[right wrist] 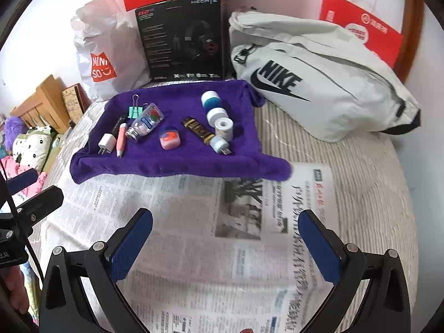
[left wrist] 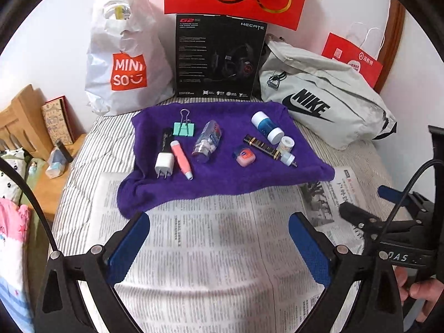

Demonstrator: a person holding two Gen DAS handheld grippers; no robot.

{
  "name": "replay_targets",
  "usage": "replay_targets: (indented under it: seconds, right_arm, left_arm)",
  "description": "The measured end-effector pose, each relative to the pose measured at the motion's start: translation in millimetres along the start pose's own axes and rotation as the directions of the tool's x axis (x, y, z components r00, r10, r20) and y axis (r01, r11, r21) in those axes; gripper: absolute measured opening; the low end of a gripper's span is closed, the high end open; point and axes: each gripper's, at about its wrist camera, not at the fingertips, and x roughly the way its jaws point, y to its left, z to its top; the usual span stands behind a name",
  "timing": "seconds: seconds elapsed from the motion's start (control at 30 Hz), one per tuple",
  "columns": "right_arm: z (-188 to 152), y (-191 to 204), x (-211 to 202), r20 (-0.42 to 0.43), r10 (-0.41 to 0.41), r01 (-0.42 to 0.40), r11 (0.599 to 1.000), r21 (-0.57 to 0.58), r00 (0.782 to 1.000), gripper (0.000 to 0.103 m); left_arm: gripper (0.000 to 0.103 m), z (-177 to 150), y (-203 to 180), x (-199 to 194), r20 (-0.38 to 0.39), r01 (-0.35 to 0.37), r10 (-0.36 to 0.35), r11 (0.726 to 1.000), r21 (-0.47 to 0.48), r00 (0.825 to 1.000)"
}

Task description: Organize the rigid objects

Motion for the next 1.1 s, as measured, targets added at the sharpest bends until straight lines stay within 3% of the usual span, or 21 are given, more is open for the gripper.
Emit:
replay_targets:
  seconds: [0.37,1.1]
  right_arm:
    - [-14.1,-5.5,-19.6,0.004,-0.036,0.036,0.999,0.014,0.999,0.103]
    - [-23.3,-5.6,-31.1,0.002,-0.042,0.041,0.999,0.026,0.999,0.103]
  left_arm:
    - [0.101,-16.7,-8.5,-14.0,-0.010,-0.027,0.028,0.999,0.044,1.000]
    - [0.101,-21.4,1.9,-18.5,-0.023,-0.035,0.035,0.999,0.009,0.999]
